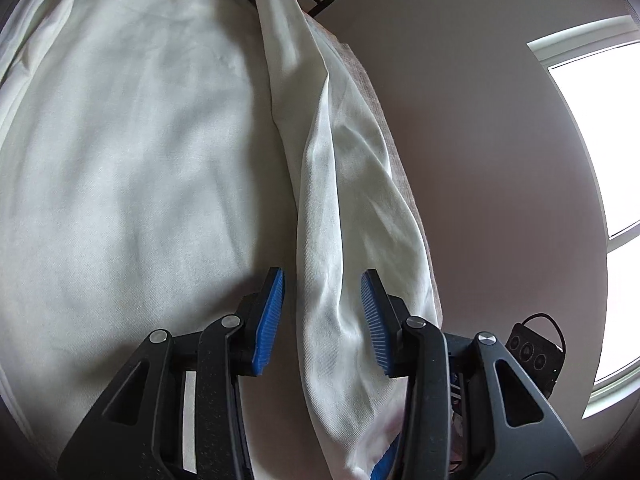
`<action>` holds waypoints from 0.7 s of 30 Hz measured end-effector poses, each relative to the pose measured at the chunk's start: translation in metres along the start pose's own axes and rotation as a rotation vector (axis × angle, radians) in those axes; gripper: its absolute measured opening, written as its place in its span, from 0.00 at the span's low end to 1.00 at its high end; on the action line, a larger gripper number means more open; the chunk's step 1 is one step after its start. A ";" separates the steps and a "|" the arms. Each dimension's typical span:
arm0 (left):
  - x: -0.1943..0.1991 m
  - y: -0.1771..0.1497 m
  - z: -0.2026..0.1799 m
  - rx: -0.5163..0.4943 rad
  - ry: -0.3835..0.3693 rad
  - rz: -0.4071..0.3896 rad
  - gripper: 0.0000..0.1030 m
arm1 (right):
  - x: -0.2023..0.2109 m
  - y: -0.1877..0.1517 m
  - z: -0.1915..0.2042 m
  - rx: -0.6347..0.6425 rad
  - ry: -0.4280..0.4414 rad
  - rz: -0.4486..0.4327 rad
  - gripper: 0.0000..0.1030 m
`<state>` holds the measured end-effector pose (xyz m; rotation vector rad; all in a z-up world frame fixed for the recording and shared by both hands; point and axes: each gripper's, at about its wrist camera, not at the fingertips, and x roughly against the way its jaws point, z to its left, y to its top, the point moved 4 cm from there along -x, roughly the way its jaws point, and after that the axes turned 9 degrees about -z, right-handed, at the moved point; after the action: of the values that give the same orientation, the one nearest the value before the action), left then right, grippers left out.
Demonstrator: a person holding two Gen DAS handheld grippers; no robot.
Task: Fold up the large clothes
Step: 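Lay the sleeve along the jacket side with the right tool, cuff at hem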
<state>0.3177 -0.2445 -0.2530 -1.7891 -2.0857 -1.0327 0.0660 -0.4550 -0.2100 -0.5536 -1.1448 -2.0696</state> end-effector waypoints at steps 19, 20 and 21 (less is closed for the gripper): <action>0.025 -0.045 0.004 -0.034 0.115 -0.045 0.00 | 0.011 0.006 -0.021 -0.034 0.001 -0.002 0.05; 0.025 -0.044 0.004 -0.030 0.117 -0.051 0.00 | 0.015 0.006 -0.022 -0.061 0.022 -0.010 0.13; 0.026 -0.043 0.004 -0.022 0.116 -0.054 0.00 | 0.020 0.006 -0.023 -0.092 0.046 -0.013 0.20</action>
<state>0.2726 -0.2220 -0.2571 -1.6488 -2.0710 -1.1490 0.0566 -0.4845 -0.2058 -0.5410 -1.0334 -2.1436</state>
